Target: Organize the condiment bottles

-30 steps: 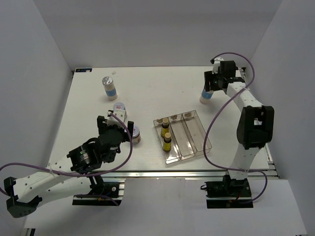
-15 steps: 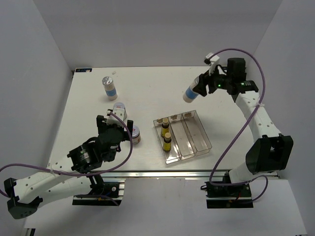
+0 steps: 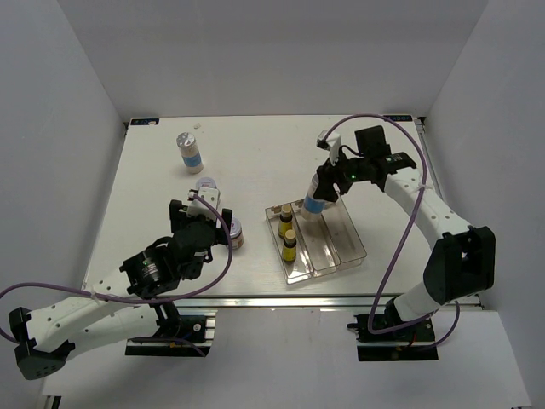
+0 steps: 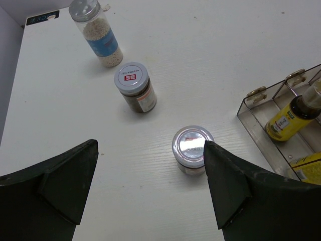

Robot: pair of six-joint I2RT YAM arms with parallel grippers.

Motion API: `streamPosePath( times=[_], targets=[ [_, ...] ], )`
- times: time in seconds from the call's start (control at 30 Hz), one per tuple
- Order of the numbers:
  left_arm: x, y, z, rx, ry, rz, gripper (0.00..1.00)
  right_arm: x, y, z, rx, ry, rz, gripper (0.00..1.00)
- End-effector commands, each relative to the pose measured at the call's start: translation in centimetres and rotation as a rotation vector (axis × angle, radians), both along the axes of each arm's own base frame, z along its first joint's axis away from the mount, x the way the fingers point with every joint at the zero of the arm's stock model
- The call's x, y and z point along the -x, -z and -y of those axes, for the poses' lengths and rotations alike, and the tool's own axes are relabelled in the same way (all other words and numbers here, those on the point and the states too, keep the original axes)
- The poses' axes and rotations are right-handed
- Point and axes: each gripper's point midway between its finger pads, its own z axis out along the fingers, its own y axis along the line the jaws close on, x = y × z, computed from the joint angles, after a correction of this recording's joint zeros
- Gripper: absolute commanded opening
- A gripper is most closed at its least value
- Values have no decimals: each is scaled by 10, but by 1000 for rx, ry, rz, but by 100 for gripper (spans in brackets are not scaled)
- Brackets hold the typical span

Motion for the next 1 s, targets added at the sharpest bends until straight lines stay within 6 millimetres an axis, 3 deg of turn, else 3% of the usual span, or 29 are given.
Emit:
streamPosePath(
  times=[0.0, 0.17, 0.23, 0.33, 0.37, 0.47, 0.57, 0.67, 0.97],
  targets=[
    [-1, -4, 0, 24, 2, 10, 95, -4, 8, -3, 12, -14, 16, 0],
    [-1, -3, 0, 17, 0, 7, 95, -4, 28, -17, 54, -27, 17, 0],
    [-1, -2, 0, 17, -3, 7, 95, -4, 36, -23, 87, -26, 31, 5],
    [-1, -2, -1, 16, -4, 6, 95, -3, 42, -28, 101, -24, 41, 27],
    [-1, -2, -1, 18, -4, 8, 95, -5, 42, -29, 98, -21, 47, 44],
    [-2, -1, 1, 19, -3, 7, 95, -4, 40, -27, 95, -10, 62, 74],
    [-5, -4, 4, 40, -3, 7, 96, -2, 29, -25, 89, 0, 92, 88],
    [-16, -2, 19, 64, 39, -26, 97, -1, 9, -22, 72, 16, 140, 89],
    [-71, -17, 19, 218, -1, -91, 95, 9, -65, 0, -4, 170, 298, 89]
  ],
)
